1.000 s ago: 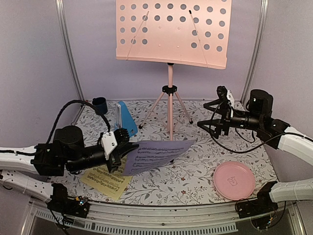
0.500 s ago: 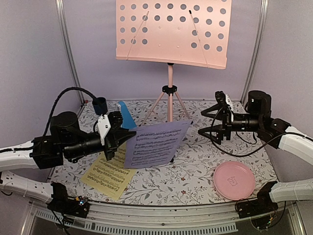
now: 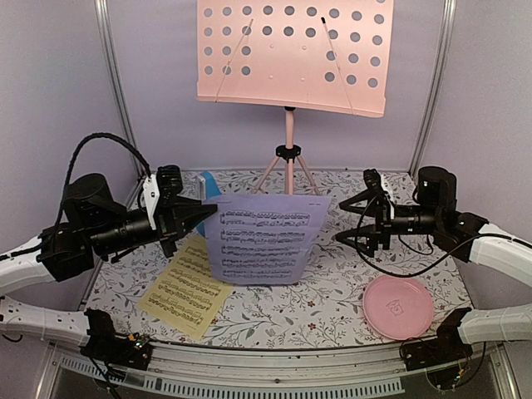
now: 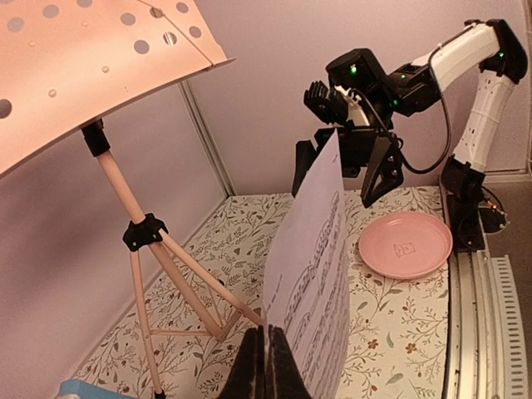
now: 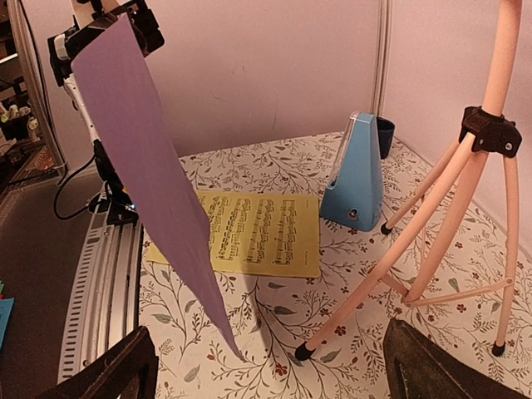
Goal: Set up the instrument practice props
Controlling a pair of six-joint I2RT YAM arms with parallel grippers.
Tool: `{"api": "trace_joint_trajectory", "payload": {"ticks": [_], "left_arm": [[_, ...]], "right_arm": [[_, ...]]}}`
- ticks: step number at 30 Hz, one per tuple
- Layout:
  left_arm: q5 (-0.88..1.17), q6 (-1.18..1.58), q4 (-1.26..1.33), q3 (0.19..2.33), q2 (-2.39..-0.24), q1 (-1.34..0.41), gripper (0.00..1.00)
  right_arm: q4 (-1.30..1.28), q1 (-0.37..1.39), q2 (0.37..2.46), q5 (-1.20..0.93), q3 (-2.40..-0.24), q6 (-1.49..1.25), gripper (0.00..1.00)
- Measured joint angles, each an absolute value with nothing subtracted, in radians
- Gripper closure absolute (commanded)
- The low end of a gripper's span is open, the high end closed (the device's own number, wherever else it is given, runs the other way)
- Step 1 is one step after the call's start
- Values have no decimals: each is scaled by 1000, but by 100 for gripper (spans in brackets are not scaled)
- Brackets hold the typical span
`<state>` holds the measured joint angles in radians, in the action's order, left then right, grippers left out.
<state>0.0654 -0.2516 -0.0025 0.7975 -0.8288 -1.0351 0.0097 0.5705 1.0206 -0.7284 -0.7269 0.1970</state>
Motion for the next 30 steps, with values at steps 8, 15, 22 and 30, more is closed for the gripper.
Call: {"api": "trace_joint_trajectory", "payload": {"ticks": [8, 15, 22, 30], "left_arm": [[135, -233, -7, 798, -824, -982, 100], [162, -216, -4, 798, -824, -968, 100], [173, -192, 25, 797, -824, -957, 100], [181, -153, 101, 776, -825, -944, 100]], "right_arm": [[60, 611, 1048, -746, -724, 175, 5], [99, 741, 1068, -723, -724, 160, 9], [187, 847, 1114, -655, -711, 115, 28], [365, 859, 1122, -566, -646, 28, 53]]}}
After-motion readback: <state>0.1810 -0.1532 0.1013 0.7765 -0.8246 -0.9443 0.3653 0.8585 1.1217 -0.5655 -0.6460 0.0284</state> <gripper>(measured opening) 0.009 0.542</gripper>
